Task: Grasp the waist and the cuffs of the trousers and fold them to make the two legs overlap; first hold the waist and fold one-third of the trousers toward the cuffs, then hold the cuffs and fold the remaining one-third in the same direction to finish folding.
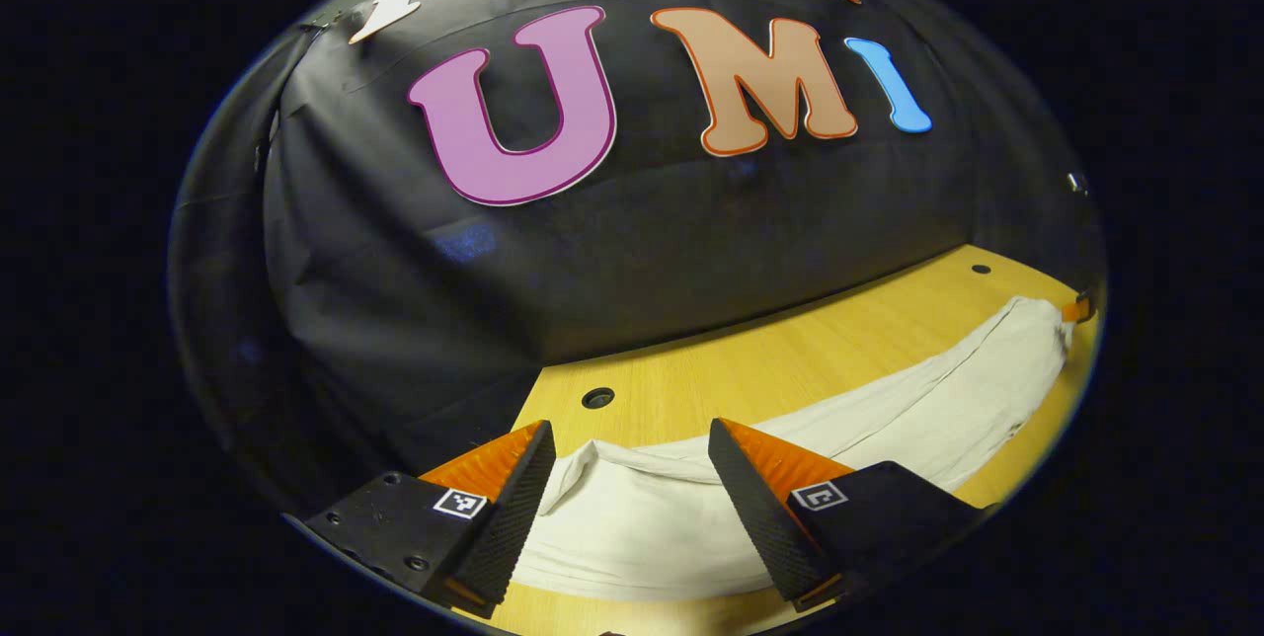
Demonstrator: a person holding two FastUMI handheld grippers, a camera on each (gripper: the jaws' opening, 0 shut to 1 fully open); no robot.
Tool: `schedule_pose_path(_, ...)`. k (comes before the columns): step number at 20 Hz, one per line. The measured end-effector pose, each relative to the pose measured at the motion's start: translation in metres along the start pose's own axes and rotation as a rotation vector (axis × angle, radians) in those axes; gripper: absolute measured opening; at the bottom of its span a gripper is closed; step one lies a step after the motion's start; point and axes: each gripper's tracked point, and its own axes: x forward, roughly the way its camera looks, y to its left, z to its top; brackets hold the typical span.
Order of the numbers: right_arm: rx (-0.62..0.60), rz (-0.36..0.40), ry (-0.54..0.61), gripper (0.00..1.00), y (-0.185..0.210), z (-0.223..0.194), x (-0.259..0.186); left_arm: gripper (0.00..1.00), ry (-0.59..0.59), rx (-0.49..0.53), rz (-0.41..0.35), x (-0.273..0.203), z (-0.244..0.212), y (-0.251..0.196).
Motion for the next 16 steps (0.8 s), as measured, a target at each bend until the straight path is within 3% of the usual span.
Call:
schedule_pose_path(5, 0.145, -0.022, 0.079, 0.99, -0.008, -0.021, 0.011, 0.96, 0.017, -0.015, 0.007, -0.003, 0.004, -0.001)
schedule_pose_path(7, 0.202, -0.024, 0.119, 0.94, -0.009, -0.031, 0.018, 0.96, 0.022, -0.022, 0.014, -0.002, 0.005, -0.002)
schedule_pose_path(10, 0.255, -0.010, 0.140, 0.97, -0.007, -0.030, 0.027, 0.96, 0.027, 0.000, 0.018, -0.005, 0.007, -0.004)
schedule_pose_path(11, 0.246, -0.024, 0.139, 0.91, -0.013, -0.031, 0.030, 0.96, 0.030, 0.020, 0.013, -0.005, 0.006, -0.011)
schedule_pose_path(12, 0.254, -0.005, 0.148, 0.61, -0.015, -0.030, 0.031, 0.96, 0.027, 0.027, 0.008, -0.005, 0.007, -0.018)
schedule_pose_path(13, 0.279, 0.032, 0.196, 0.48, -0.011, -0.033, 0.026, 0.96, 0.026, 0.026, 0.004, -0.005, 0.008, -0.022)
schedule_pose_path(14, 0.303, 0.042, 0.183, 0.26, -0.011, -0.028, 0.028, 0.96, 0.028, 0.024, 0.000, -0.005, 0.008, -0.028)
schedule_pose_path(15, 0.309, 0.066, 0.204, 0.20, -0.013, -0.028, 0.030, 0.96, 0.031, 0.024, -0.002, -0.004, 0.006, -0.034)
schedule_pose_path(16, 0.301, 0.056, 0.194, 0.20, -0.017, -0.030, 0.032, 0.96, 0.031, 0.022, -0.003, -0.005, 0.007, -0.038)
